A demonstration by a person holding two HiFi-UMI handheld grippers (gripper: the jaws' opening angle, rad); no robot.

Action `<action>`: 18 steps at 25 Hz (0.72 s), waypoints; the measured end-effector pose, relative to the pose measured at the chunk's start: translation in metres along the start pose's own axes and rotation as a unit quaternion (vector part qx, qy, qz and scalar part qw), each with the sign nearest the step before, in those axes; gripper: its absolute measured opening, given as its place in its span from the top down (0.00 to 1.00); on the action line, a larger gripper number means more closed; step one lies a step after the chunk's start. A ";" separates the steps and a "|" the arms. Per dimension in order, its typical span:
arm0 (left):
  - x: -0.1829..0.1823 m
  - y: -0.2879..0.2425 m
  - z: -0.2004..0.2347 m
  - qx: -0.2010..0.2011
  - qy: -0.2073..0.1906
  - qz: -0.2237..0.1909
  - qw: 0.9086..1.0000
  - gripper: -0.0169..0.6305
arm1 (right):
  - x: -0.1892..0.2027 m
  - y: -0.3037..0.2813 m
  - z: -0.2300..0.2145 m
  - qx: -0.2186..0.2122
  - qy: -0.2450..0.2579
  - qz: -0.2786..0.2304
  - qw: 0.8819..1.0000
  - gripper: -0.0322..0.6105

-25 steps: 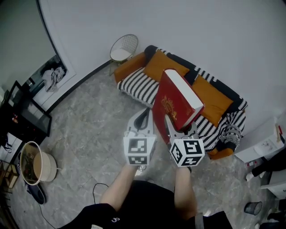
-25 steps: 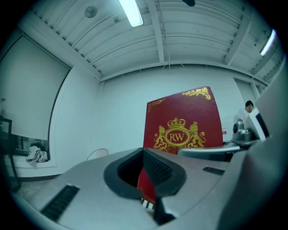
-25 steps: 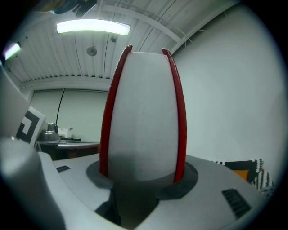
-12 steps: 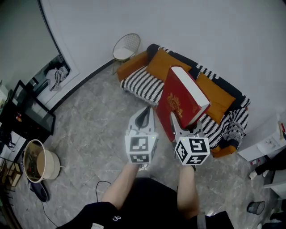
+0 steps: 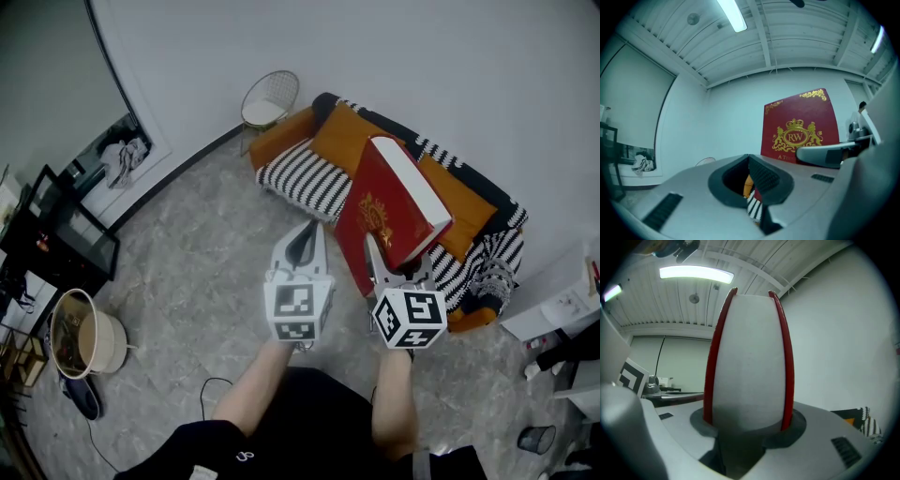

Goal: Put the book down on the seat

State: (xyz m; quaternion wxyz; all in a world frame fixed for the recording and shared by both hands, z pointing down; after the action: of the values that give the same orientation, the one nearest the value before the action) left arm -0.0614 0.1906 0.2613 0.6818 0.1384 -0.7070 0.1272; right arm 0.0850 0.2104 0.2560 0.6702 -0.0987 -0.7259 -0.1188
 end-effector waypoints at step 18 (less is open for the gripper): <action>-0.023 -0.037 -0.024 0.029 -0.012 -0.034 0.999 0.95 | -0.023 0.002 -0.034 0.016 0.023 -0.038 0.999 0.59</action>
State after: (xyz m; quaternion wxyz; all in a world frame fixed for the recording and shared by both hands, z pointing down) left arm -0.0251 0.1658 0.2387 0.6731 0.1834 -0.7059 0.1226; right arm 0.1192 0.2022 0.2357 0.6831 -0.0574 -0.7154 -0.1352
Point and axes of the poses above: the fingertips, and each gripper's own axes: y backward along the fingers, z to its left, x out of its underside, the point moved 4 cm from there along y, backward along the fingers
